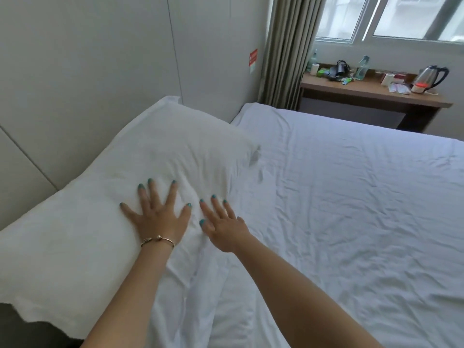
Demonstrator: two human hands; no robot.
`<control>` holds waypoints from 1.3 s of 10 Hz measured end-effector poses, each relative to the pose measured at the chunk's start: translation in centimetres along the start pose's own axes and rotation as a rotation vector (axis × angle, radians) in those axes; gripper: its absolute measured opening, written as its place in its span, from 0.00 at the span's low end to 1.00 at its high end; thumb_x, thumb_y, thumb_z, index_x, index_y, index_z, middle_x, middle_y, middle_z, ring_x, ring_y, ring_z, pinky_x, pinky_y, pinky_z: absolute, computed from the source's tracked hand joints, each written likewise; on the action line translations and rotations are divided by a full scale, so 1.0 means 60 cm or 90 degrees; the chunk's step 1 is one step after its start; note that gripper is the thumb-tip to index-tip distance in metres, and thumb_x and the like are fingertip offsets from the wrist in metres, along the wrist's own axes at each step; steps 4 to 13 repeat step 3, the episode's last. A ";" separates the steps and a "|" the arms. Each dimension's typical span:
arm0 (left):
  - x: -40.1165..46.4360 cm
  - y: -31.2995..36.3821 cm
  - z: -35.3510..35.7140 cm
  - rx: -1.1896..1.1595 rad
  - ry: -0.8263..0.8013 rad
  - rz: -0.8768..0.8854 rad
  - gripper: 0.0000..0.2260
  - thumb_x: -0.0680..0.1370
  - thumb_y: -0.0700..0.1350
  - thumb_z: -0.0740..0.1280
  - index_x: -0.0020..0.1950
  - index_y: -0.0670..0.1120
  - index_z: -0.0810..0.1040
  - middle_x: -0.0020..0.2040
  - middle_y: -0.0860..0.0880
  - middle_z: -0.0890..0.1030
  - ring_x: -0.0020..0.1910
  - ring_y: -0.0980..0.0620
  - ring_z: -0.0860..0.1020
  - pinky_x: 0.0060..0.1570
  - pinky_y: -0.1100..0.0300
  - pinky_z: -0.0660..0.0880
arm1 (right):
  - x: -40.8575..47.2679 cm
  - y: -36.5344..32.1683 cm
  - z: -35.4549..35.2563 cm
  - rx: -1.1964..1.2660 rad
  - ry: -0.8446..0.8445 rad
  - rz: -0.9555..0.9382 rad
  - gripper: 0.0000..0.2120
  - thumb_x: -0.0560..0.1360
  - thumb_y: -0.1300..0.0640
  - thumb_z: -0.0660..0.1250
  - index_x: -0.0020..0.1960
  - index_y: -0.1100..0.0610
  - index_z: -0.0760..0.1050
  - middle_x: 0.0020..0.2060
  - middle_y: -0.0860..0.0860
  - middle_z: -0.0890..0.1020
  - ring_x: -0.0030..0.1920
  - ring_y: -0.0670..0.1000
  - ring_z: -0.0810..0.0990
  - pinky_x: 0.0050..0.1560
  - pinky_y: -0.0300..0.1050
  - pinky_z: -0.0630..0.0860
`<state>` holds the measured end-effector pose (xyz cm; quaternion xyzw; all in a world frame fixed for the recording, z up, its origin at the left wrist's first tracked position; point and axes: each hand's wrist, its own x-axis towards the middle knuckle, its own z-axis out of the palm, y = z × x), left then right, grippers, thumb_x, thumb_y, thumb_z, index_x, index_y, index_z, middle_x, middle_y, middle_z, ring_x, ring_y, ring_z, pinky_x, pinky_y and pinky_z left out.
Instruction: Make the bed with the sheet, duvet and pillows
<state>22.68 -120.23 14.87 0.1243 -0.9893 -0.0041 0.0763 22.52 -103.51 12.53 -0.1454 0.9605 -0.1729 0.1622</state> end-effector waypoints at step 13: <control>-0.259 0.071 0.048 0.067 -0.216 0.058 0.32 0.78 0.64 0.53 0.78 0.59 0.44 0.79 0.50 0.39 0.78 0.49 0.40 0.73 0.45 0.40 | -0.256 0.159 0.048 -0.009 -0.124 -0.003 0.31 0.82 0.38 0.46 0.78 0.42 0.34 0.77 0.42 0.35 0.78 0.51 0.39 0.73 0.63 0.56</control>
